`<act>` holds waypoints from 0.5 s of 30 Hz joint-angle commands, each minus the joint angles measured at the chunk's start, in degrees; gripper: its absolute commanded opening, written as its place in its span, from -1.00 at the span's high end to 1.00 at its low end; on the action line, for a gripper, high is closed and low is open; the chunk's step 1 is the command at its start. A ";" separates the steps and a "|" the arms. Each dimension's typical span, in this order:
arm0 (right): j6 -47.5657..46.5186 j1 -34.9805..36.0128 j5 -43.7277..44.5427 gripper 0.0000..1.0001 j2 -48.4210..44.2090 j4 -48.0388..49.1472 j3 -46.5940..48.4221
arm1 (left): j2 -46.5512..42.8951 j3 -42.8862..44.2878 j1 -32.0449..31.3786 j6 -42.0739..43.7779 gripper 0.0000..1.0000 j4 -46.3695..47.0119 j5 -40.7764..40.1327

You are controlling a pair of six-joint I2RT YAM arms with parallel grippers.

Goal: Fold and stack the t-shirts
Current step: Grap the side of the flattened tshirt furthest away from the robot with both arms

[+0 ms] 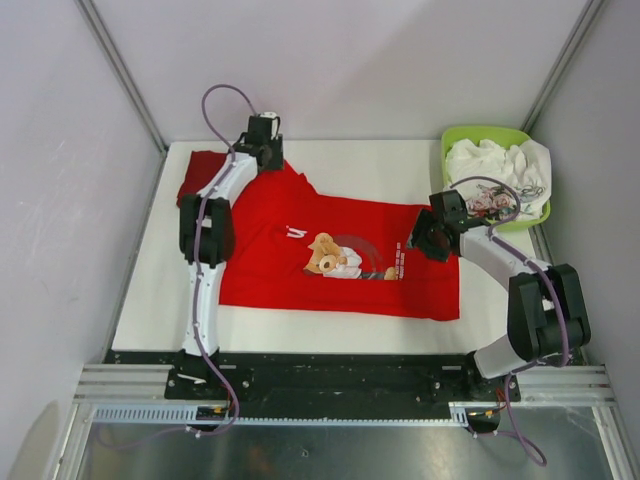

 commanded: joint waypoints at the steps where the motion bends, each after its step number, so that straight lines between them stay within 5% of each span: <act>1: -0.81 0.25 0.09 -0.26 1.63 1.39 2.13 | -0.30 2.74 0.17 -0.87 -0.01 0.38 -2.88; 15: -0.28 -0.16 -1.95 -0.25 2.23 2.02 2.27 | -2.13 -0.79 0.89 -2.84 0.19 -0.34 -1.89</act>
